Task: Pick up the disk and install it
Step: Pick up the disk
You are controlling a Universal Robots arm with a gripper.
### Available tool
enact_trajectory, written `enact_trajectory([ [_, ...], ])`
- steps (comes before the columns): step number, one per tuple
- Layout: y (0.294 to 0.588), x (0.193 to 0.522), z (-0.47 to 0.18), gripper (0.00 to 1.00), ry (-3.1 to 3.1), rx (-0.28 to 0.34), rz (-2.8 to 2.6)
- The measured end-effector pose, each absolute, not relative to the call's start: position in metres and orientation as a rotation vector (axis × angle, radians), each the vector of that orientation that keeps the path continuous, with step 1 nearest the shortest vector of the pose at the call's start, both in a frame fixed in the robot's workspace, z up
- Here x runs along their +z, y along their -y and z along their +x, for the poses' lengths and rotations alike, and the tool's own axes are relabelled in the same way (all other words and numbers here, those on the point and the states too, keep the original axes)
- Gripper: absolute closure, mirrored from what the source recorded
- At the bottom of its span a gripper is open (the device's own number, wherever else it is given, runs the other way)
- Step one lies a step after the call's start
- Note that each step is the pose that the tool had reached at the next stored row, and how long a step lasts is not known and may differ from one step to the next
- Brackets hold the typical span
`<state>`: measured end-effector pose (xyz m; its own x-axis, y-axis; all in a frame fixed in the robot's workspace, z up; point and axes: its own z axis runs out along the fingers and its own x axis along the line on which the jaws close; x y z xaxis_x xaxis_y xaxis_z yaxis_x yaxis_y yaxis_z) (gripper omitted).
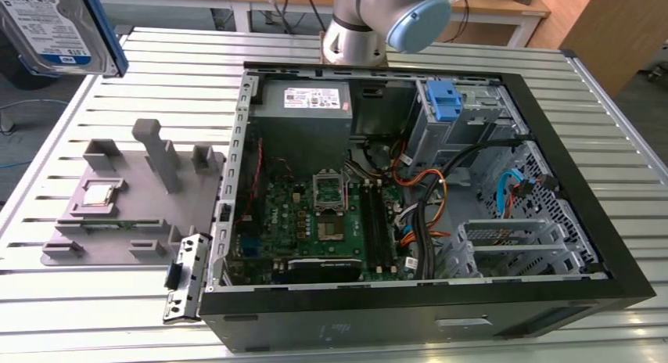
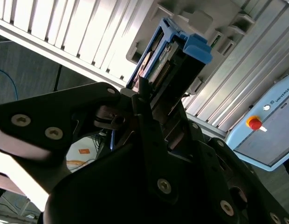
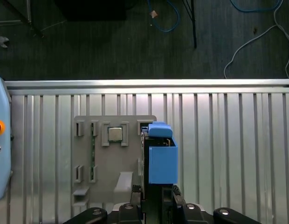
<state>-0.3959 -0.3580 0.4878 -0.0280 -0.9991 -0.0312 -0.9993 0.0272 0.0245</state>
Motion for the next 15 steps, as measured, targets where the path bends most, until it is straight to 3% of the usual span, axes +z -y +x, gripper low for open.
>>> enact_trajectory([
  [15,0.358,0.4948,-0.3959,0.65,-2.248,0.061,-2.187],
])
